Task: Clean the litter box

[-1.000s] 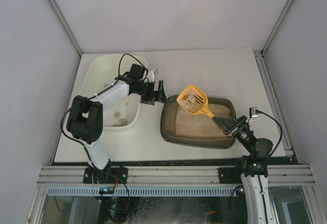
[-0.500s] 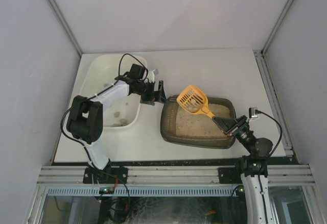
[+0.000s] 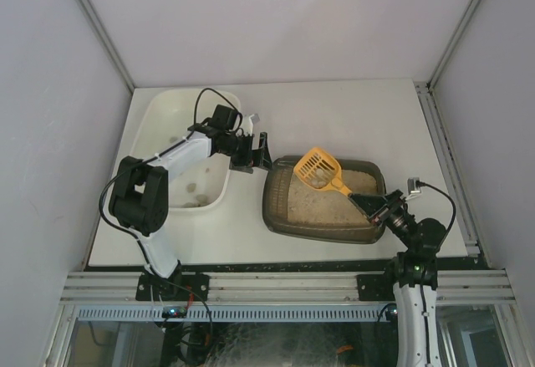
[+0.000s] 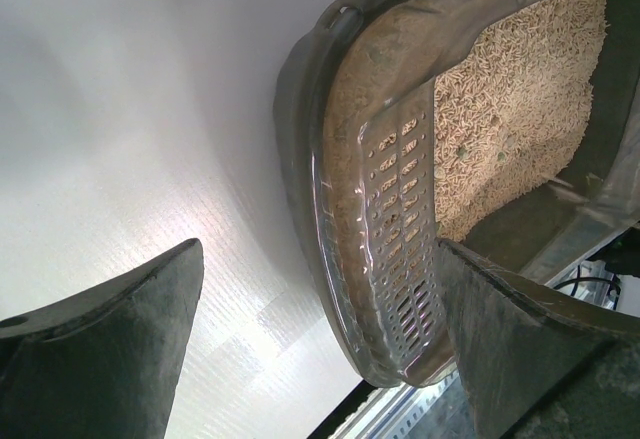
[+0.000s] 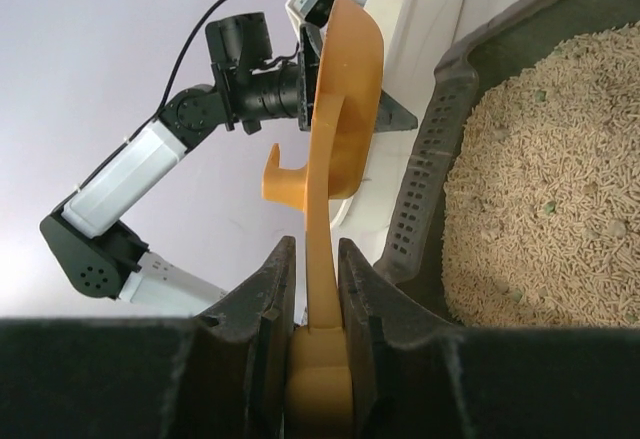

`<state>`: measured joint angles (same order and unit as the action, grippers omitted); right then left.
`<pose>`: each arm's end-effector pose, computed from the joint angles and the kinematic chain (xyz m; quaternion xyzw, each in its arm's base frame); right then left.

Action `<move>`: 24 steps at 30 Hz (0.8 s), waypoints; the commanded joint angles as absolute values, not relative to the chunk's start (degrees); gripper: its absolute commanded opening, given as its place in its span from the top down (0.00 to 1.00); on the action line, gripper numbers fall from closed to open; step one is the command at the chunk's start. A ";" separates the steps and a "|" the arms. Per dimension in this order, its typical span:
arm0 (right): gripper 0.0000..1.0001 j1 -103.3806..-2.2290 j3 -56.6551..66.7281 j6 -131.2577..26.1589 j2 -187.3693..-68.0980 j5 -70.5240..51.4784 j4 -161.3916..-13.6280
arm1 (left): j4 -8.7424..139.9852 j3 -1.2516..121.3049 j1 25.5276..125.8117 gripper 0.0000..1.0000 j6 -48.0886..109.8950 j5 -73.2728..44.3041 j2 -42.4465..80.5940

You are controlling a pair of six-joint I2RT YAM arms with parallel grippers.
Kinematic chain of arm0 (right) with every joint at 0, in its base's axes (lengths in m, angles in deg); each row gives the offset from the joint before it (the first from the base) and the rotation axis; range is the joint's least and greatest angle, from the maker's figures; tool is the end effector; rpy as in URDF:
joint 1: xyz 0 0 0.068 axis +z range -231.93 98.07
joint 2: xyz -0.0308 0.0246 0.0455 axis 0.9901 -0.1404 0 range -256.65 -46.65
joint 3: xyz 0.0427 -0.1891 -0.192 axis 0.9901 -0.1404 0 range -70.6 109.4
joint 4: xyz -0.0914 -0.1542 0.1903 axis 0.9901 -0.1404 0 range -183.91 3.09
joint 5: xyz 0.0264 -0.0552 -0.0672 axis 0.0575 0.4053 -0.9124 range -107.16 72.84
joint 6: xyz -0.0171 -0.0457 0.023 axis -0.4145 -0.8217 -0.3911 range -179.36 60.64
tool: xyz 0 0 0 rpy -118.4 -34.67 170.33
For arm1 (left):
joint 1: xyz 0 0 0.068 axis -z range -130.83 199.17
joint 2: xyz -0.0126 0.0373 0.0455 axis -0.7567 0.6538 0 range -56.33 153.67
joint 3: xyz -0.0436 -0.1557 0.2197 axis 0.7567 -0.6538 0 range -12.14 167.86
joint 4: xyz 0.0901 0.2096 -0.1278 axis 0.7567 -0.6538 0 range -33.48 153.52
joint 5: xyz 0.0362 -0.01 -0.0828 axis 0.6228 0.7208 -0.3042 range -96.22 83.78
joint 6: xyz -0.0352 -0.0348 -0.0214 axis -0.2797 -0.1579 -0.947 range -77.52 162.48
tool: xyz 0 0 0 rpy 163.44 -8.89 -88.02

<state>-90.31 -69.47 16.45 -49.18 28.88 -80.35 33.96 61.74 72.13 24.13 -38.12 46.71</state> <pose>0.1036 0.0107 0.1880 0.2020 0.6542 0.5966 0.4188 0.3398 -0.1643 0.2146 0.1112 0.9222 -0.3390 0.1493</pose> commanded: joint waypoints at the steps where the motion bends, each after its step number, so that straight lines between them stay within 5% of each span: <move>1: 1.00 -93.93 -69.78 17.57 -48.03 31.88 -76.71 | 33.98 61.36 71.89 0.00 25.70 -39.28 43.78; 24: 1.00 -97.70 -69.71 19.62 -47.81 35.88 -75.64 | 33.66 61.53 71.81 0.00 26.25 -39.25 43.68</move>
<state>-97.09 -69.10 17.34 -48.30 36.72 -80.32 33.74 61.74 72.13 24.70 -38.39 46.71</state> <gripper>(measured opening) 0.191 0.996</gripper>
